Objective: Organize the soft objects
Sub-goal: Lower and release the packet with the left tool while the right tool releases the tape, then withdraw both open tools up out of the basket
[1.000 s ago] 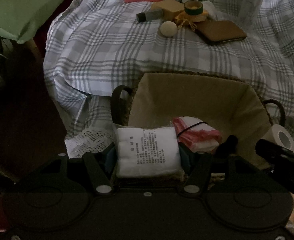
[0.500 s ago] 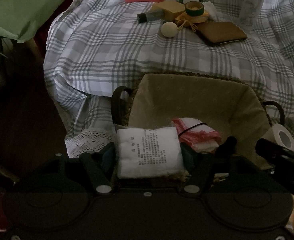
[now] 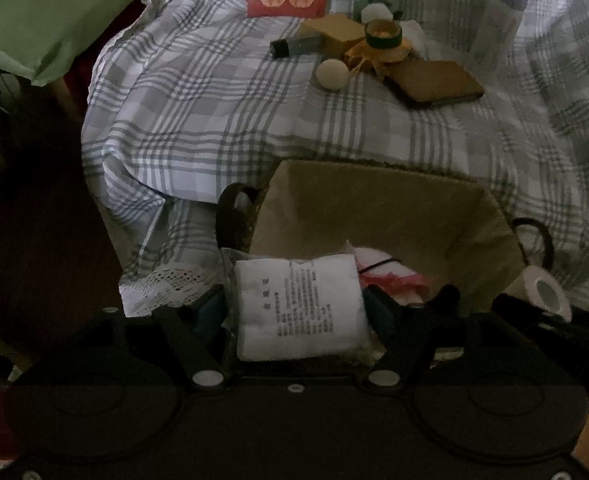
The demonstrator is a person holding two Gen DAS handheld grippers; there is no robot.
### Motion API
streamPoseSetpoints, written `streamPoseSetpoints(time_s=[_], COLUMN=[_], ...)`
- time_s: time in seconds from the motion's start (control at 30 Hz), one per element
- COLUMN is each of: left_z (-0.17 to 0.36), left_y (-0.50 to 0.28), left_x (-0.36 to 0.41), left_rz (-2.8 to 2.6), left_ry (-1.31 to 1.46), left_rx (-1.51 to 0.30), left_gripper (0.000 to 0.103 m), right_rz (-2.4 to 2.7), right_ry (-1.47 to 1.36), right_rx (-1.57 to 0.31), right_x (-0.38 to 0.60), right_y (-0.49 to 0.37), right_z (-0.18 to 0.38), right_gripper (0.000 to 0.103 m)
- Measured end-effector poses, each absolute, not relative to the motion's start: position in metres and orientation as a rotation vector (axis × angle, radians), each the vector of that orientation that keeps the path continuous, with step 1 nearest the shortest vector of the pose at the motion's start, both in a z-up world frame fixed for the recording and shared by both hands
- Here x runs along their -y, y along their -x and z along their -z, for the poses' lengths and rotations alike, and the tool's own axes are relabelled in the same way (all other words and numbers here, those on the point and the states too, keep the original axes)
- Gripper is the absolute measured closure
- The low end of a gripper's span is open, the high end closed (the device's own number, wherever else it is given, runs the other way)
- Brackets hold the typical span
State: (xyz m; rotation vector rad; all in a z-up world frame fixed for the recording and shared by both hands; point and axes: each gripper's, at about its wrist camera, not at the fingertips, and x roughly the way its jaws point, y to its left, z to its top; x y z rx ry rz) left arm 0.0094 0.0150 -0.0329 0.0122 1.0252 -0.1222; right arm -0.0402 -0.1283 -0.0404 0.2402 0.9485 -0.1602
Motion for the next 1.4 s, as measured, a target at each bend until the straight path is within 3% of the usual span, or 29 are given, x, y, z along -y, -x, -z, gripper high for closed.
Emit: streamPoseSetpoints(time_s=[0.13,1.4], left_z=[0.029,0.042], left_y=[-0.008,-0.012], left_x=[-0.017,-0.016], left_rz=[0.132,0.050], left_ry=[0.014,-0.058], left_rx=[-0.993,-1.075], left_gripper=[0.023,0.023], right_rz=[0.155,0.176], right_ry=[-0.242,-0.257], right_rx=[-0.950,-0.974], right_x=[0.128,0.130], right_y=[0.040,0.039], right_z=[0.041,0.046], right_gripper=[0.055,0.048])
